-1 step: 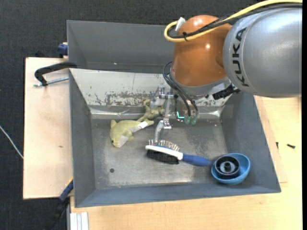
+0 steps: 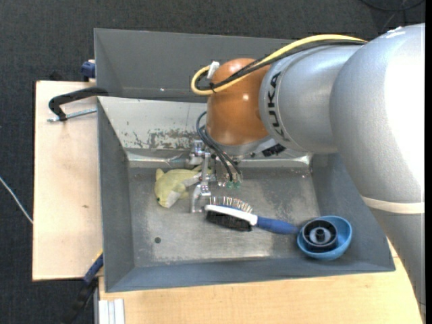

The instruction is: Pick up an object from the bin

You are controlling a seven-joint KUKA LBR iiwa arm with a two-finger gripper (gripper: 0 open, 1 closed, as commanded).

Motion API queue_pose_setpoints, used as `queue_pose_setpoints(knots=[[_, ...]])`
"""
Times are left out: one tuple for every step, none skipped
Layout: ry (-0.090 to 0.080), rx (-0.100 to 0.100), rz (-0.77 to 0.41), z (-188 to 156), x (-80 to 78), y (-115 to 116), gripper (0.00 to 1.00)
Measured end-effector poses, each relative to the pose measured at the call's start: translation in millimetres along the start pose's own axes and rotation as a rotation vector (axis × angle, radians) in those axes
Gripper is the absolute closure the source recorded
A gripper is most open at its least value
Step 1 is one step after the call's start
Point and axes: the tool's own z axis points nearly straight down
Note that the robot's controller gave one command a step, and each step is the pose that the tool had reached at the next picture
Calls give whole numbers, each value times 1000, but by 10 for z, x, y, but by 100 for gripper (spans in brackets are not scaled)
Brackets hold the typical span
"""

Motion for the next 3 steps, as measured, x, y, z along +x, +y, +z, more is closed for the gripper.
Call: queue_pose_setpoints(knots=[[-9, -5, 197, 109, 108, -215, 0], [-15, -3, 200, 103, 97, -234, 100], [-18, -4, 188, -878, 102, -178, 100]])
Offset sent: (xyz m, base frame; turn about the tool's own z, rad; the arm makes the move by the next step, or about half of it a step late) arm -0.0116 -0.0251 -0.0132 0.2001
